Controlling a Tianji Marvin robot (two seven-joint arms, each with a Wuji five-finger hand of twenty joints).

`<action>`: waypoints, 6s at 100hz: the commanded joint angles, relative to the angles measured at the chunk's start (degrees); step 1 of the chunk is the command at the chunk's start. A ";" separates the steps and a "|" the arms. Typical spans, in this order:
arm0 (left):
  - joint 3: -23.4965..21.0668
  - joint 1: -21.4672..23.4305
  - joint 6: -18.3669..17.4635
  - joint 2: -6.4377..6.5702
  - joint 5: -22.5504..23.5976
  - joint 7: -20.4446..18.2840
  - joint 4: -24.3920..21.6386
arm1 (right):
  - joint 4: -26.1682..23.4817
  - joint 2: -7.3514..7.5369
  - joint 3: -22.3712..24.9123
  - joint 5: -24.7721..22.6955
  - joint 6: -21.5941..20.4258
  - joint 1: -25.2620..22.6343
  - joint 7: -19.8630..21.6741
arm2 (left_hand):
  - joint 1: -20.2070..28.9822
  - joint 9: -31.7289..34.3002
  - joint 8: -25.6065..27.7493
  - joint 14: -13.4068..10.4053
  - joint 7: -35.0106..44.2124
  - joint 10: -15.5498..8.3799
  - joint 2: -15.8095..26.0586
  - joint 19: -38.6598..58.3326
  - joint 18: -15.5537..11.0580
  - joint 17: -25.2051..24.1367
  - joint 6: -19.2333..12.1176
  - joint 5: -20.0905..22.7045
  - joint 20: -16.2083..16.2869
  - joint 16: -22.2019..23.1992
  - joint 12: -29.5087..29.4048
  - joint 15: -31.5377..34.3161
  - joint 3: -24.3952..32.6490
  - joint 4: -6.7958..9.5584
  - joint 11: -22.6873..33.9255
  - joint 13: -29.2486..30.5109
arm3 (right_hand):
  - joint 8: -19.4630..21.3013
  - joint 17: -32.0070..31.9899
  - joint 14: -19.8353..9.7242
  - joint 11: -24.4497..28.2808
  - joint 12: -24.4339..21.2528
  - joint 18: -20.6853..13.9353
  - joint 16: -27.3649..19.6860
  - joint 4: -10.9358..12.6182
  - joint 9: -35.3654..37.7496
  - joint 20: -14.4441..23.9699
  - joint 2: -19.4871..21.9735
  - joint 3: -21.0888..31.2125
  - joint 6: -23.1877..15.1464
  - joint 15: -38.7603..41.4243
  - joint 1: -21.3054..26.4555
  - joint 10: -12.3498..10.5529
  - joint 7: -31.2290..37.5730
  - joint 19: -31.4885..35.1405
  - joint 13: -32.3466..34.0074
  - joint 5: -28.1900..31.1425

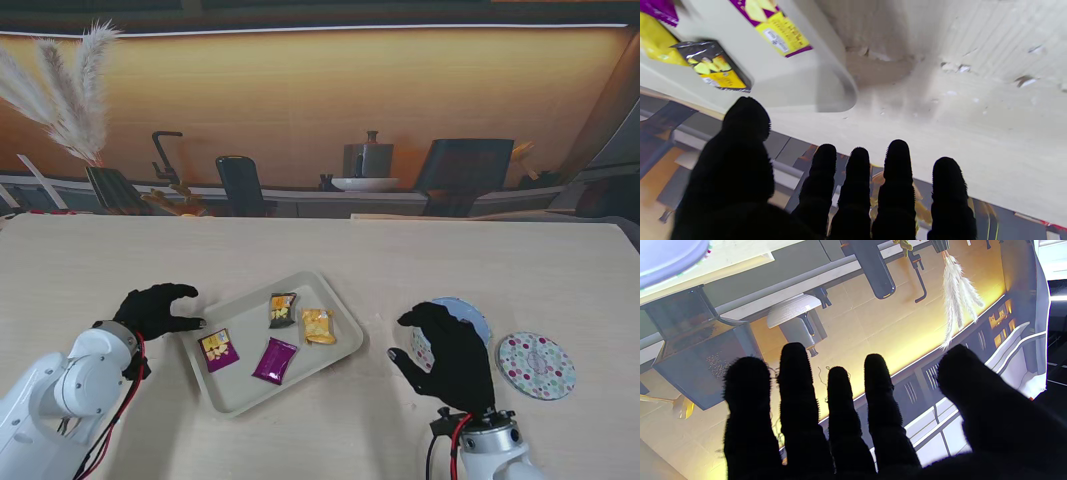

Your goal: Pour cookies into a cookie box

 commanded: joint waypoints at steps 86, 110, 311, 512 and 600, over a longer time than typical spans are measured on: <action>7.18 -4.39 6.60 0.44 0.48 -4.11 6.51 | -0.48 -0.80 -0.43 1.64 -1.20 0.08 -0.22 | 1.83 1.48 21.99 0.73 24.24 -0.87 -2.00 4.17 -0.77 0.85 -2.72 -1.88 0.08 -3.42 -2.41 -0.62 7.21 -1.15 0.85 0.97 | -0.69 -2.06 1.61 -0.94 0.23 1.92 -0.71 2.23 1.49 -1.57 1.56 0.40 0.33 -1.36 -1.99 -0.28 -0.96 -2.95 0.46 1.31; 9.43 -6.15 8.01 0.57 -0.10 -5.06 8.16 | -0.56 -0.77 -0.57 1.65 -1.13 -0.07 -0.04 | 5.67 4.89 27.56 1.39 30.42 -0.25 -5.23 5.33 -0.62 1.90 -3.53 1.66 0.26 -3.63 -2.45 1.18 11.27 -1.71 2.34 2.84 | -0.65 -2.02 1.68 -0.88 0.24 2.05 -0.68 2.24 2.19 -1.77 1.79 0.37 0.27 -1.26 -2.12 -0.31 -0.81 -2.98 0.82 2.18; 7.36 -1.72 11.78 -7.49 -44.59 9.80 10.54 | -0.82 -1.18 -0.84 1.99 -1.22 -0.30 -2.32 | 19.11 25.70 54.28 17.79 51.23 15.17 -16.44 19.03 15.02 35.57 11.80 12.16 -30.71 -18.76 -3.78 13.36 55.54 26.97 17.03 29.28 | -0.51 -2.28 1.73 -0.38 0.54 1.80 -0.52 2.48 1.45 -2.53 4.33 -0.26 1.08 -0.85 -2.28 0.08 -0.41 -2.99 0.68 0.73; 6.00 2.27 9.16 -12.52 -51.55 30.93 -2.27 | -0.41 -1.30 -0.53 2.11 -0.96 -0.64 -3.00 | 25.36 40.59 35.10 19.53 45.85 7.92 -23.72 44.74 16.33 55.32 -2.89 24.06 0.72 13.95 38.61 39.55 66.83 -7.96 27.40 39.41 | -0.69 -3.93 1.36 -0.33 0.49 1.41 -0.77 2.49 1.48 -3.66 5.21 -0.65 1.04 -1.88 -1.94 0.32 -0.63 -4.29 -0.67 2.67; 6.87 1.95 5.54 -14.30 -56.69 38.34 -6.41 | -0.97 -1.42 0.55 1.43 -0.85 -1.89 -4.80 | 23.99 42.34 35.50 18.52 46.79 8.57 -27.30 50.58 16.33 57.01 -3.05 25.81 -1.99 12.62 38.45 43.55 71.32 -8.34 28.97 42.88 | -0.58 -4.14 1.40 -0.18 0.54 1.34 -0.71 2.49 1.46 -3.92 4.98 -0.50 1.16 -1.87 -1.75 0.43 -0.54 -4.42 -0.82 2.69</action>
